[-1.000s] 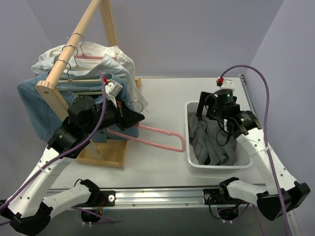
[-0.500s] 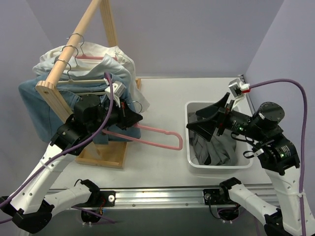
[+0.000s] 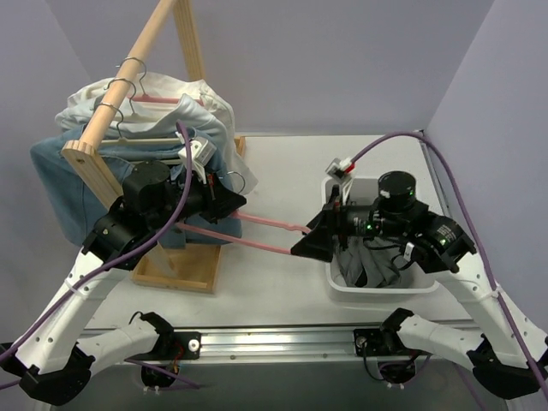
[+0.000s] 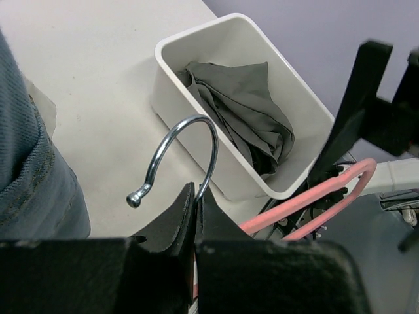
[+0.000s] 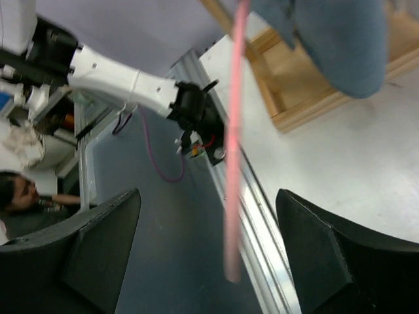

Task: Remove the skirt from the hanger

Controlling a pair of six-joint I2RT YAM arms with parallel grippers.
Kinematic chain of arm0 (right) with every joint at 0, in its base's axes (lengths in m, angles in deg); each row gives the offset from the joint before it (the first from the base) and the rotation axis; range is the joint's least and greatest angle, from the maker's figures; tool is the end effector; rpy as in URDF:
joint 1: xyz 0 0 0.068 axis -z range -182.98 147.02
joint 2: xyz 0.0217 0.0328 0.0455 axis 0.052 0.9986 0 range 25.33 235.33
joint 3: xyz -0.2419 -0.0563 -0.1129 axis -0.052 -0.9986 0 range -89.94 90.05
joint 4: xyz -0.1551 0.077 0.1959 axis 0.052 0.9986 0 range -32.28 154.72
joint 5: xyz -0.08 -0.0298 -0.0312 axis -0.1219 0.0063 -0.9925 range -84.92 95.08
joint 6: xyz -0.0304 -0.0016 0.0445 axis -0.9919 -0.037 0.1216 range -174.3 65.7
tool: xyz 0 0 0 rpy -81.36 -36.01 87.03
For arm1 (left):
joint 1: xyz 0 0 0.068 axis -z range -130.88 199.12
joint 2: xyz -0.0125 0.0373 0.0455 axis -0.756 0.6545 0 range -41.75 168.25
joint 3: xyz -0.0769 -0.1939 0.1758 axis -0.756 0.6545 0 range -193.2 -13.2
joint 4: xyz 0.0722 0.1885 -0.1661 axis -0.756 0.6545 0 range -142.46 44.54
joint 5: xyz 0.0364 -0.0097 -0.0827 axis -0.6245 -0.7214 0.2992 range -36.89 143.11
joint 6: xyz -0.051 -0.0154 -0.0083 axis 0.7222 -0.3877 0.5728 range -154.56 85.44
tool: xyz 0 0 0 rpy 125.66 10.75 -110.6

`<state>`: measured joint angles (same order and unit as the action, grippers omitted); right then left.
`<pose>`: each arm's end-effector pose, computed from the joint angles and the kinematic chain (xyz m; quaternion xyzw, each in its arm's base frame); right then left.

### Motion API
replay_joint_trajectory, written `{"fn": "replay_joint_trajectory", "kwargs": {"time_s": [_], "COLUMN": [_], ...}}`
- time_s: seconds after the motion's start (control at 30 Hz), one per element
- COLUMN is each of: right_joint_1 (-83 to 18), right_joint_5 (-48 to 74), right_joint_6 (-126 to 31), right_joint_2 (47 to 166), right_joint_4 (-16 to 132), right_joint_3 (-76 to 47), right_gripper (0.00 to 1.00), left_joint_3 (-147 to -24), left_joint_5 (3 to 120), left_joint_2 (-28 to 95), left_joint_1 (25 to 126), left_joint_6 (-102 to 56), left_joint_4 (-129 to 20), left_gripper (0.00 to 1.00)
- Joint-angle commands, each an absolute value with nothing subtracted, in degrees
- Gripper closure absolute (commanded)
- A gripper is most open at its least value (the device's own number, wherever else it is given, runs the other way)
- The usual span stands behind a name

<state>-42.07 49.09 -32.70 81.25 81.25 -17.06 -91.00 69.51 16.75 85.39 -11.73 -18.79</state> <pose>0.1302 0.1376 0.4498 -0.3516 0.6461 0.5531 0.3911 0.1539 -0.1254 0.4493 0.1783 0.7663 -0.3973 0.4723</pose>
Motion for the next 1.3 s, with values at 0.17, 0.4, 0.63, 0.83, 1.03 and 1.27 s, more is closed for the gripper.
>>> {"fn": "replay_joint_trajectory", "kwargs": {"time_s": [0.17,0.4,0.63,0.83,1.03,1.27], "right_joint_1": [-55.4,-55.4,-55.4,-55.4,-56.0,-58.3], "right_joint_5": [28.8,24.9,24.6,29.0,35.1,37.2], "right_joint_6": [-32.7,-32.2,-32.9,-33.0,-34.4,-35.9], "right_joint_2": [84.8,79.4,76.3,77.6,81.6,86.2], "right_joint_4": [81.1,78.8,79.9,79.9,81.3,82.8], "right_joint_3": [-16.2,-19.3,-20.3,-16.1,-8.1,0.9], "right_gripper": [1.0,1.0,1.0,1.0,1.0,1.0], "left_joint_3": [-94.1,-91.1,-89.4,-84.8,-80.2,-75.5], "left_joint_5": [72.8,85.0,80.0,75.0,70.4,69.7], "left_joint_2": [16.3,11.4,4.8,-3.9,-10.5,-14.0], "left_joint_1": [85.2,85.2,85.2,85.2,85.2,85.2], "left_joint_6": [-13.6,-16.2,-18.0,-16.1,-14.0,-12.6], "left_joint_4": [-20.1,-24.9,-20.7,-17.7,-14.7,-13.3], "left_gripper": [0.98,0.34,0.06,0.06,0.06,0.06]}}
